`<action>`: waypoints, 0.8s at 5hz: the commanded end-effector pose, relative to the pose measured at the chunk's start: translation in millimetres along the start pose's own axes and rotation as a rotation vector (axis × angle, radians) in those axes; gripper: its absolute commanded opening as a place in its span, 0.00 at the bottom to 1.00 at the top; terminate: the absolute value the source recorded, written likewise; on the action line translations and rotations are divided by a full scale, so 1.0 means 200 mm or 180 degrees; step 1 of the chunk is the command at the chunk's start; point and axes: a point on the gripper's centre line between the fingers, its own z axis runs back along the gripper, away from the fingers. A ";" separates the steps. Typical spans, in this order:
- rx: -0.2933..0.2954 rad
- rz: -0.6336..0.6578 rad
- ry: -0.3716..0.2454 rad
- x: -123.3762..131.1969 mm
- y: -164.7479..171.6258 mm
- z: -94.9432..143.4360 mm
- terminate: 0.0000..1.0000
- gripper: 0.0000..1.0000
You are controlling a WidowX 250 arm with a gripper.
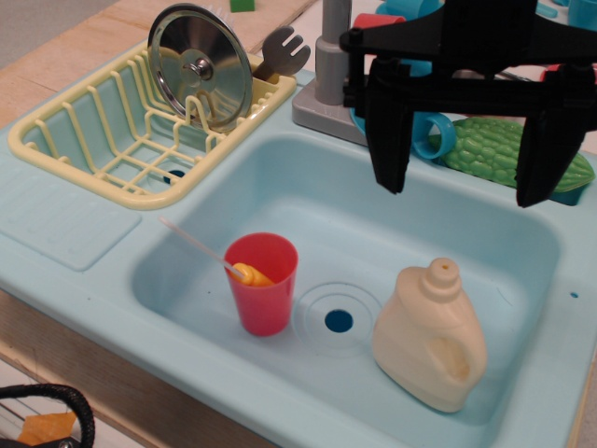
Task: Put detergent from sink into drying rack
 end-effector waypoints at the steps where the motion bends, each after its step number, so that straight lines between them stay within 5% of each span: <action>1: 0.0000 0.0000 0.0000 0.00 0.00 0.00 0.00 1.00; 3: 0.0107 0.1383 -0.0156 -0.08 -0.02 -0.07 0.00 1.00; 4: 0.0073 0.1722 -0.0185 -0.11 -0.01 -0.11 0.00 1.00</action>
